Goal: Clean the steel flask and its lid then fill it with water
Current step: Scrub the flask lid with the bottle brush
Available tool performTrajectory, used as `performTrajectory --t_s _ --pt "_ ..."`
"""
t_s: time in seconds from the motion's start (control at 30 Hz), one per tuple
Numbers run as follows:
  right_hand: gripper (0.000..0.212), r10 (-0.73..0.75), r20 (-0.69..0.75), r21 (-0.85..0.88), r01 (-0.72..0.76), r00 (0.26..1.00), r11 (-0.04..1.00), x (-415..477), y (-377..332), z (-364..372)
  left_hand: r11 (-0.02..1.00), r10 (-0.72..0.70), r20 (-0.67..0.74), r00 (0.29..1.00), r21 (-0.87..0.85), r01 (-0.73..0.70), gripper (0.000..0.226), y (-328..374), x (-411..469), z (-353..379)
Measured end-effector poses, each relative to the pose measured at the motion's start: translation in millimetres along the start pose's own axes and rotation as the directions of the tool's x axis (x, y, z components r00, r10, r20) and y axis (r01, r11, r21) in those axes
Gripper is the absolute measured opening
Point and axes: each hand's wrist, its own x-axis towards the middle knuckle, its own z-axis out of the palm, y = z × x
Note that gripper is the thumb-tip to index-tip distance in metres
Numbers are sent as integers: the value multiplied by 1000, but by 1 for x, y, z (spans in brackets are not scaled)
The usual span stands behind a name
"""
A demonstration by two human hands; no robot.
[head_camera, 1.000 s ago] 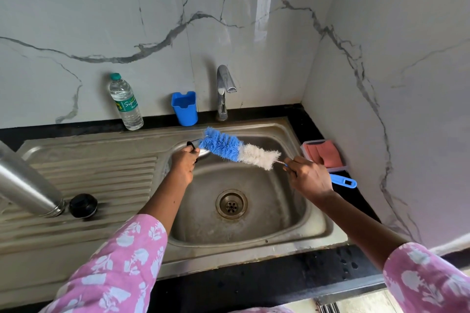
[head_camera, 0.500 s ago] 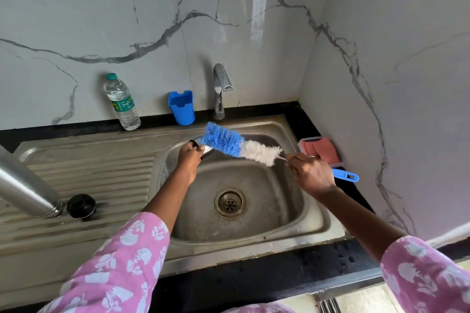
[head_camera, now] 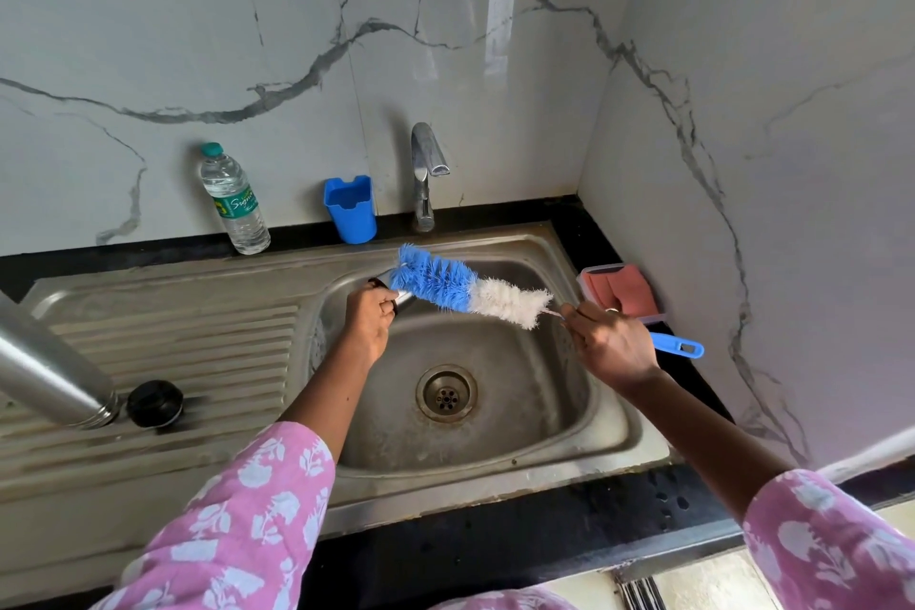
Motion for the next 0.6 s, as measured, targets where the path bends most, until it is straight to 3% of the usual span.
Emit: performTrajectory --t_s 0.27,0.5,0.6 --pt "24 33 2 -2 -33 999 999 7 -6 10 998 42 58 997 -45 -39 38 2 -7 6" --pt "17 -22 -57 -10 22 998 1000 -2 4 2 994 -26 -28 999 -105 23 28 2 6 -6" --pt "30 -2 -51 2 2 999 1000 4 -1 6 996 -34 11 999 -80 35 17 1 5 -4"
